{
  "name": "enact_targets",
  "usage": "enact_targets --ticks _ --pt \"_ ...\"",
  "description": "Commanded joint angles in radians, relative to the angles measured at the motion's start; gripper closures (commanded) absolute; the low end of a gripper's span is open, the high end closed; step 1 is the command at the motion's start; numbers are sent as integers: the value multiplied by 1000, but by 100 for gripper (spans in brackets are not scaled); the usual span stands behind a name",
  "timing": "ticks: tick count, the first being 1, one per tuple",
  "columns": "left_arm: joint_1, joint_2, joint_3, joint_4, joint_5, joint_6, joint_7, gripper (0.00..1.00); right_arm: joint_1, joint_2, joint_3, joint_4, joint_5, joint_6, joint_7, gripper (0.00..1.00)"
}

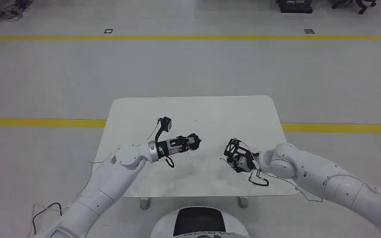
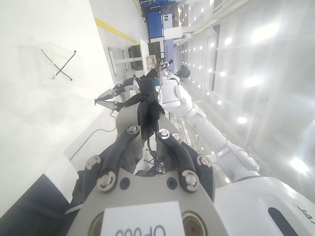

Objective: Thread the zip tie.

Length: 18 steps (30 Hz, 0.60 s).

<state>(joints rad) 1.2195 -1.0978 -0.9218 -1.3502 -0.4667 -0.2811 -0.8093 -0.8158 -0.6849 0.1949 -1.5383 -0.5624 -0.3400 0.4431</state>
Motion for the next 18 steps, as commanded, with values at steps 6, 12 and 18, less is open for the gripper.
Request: enact_targets --ticks 6,12,18 --pt "0 0 0 0 0 0 0 100 -15 1 14 6 -4 5 -56 100" --pt "12 -10 36 -13 -63 35 -24 100 -71 38 54 -4 -132 0 -278 100" --pt "-1 -25 76 -2 -124 31 -45 100 -128 96 86 -36 -233 0 -492 100"
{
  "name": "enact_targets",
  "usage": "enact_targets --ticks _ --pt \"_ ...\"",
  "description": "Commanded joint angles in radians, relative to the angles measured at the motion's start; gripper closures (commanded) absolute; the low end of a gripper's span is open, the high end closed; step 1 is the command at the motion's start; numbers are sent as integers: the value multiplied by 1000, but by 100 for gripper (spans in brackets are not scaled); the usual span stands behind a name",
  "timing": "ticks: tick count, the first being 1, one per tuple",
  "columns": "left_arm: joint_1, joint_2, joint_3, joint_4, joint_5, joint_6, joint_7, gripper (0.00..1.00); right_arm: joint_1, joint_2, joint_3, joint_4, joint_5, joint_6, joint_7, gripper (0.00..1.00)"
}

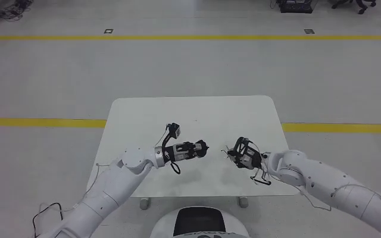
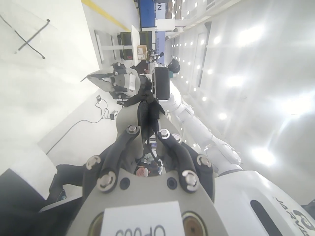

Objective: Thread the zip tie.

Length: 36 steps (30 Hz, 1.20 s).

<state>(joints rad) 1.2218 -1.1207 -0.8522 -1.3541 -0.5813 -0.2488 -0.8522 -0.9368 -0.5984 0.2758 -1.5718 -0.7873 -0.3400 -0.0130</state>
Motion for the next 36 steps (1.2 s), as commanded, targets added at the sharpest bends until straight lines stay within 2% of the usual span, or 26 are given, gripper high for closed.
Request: enact_targets --ticks 1,4,7,31,36 --pt "-6 -5 11 4 -12 -2 -1 100 -13 18 8 -8 -19 0 -66 100" --pt "-17 -12 23 11 -25 1 11 100 -25 45 15 -25 -30 0 -123 100" --pt "-32 -17 29 18 -27 16 35 100 -18 65 12 -50 -19 0 -132 100" --pt "-32 -17 29 18 -27 16 35 100 -20 64 13 -50 -18 3 -133 100" --pt "-32 -17 29 18 -27 16 35 100 -66 52 39 -34 18 2 -260 100"
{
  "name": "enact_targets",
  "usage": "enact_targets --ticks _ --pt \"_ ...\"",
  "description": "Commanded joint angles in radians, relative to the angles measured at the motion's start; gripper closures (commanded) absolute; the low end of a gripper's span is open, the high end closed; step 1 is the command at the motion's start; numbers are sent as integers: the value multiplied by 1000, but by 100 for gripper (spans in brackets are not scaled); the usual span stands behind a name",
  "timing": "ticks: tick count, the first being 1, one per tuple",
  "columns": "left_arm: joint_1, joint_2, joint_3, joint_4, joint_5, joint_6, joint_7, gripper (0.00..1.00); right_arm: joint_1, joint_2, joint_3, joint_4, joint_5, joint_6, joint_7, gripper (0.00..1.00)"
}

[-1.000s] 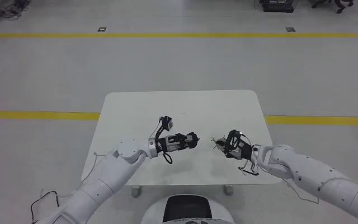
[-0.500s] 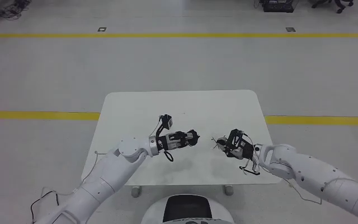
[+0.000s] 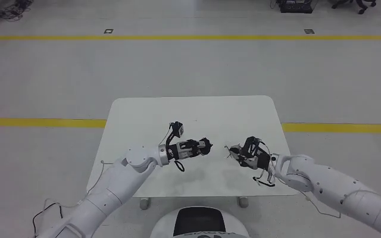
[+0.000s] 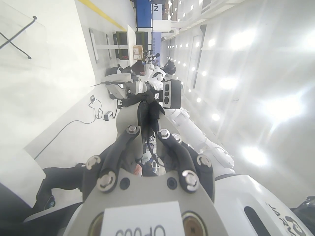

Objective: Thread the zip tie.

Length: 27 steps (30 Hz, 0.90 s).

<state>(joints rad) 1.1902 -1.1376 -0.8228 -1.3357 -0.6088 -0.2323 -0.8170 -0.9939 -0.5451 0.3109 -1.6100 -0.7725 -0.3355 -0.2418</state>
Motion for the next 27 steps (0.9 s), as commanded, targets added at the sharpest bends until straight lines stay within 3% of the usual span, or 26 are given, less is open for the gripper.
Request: enact_targets --ticks 1,11,18,27 --pt "0 0 0 0 0 0 0 100 -24 -4 10 10 12 -5 -79 100" --pt "0 0 0 0 0 0 0 100 -141 -6 69 43 22 -3 -382 100" --pt "0 0 0 0 0 0 0 100 -207 -2 119 24 26 2 -453 100" --pt "0 0 0 0 0 0 0 100 -209 -1 121 24 27 1 -454 100"
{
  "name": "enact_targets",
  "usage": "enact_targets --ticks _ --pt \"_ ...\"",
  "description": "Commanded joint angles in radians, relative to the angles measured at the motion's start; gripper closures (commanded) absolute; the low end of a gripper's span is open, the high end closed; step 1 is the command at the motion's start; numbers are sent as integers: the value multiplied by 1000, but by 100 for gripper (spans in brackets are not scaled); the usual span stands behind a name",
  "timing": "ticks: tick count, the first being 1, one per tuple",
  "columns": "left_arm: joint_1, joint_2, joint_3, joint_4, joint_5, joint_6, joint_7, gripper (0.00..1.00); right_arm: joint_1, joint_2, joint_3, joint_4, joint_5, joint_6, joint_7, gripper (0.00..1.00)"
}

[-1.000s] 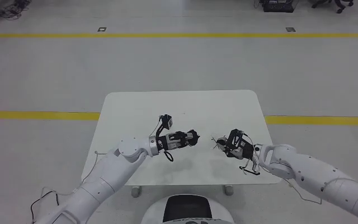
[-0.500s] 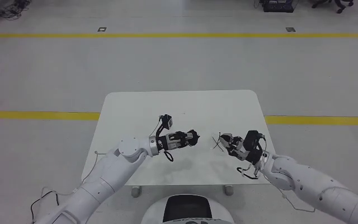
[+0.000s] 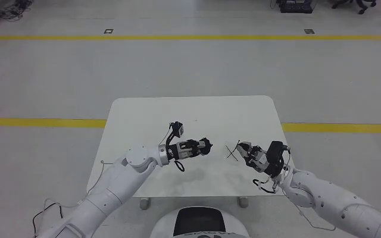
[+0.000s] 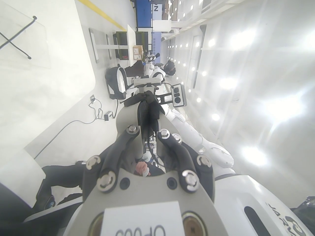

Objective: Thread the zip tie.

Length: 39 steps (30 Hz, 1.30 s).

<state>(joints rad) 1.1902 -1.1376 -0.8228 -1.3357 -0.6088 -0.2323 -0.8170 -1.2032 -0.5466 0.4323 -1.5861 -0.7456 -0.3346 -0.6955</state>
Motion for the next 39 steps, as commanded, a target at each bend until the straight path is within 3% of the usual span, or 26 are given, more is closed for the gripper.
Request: enact_targets --ticks 1,17,21,24,31,39 --pt "0 0 0 0 0 0 0 100 0 0 0 0 0 0 0 100" --pt "0 0 0 0 0 0 0 100 0 0 0 0 0 0 0 100" --pt "14 -7 21 12 -3 -2 27 100 -2 -2 3 -3 6 5 4 100" --pt "9 -16 47 39 19 -19 49 100 -16 -18 15 -17 40 29 5 100" --pt "-11 -48 108 105 31 -105 91 100 -46 -67 27 -11 90 54 -17 100" --pt "-19 -77 124 130 49 -108 122 100 -67 -114 37 18 113 23 -15 100"
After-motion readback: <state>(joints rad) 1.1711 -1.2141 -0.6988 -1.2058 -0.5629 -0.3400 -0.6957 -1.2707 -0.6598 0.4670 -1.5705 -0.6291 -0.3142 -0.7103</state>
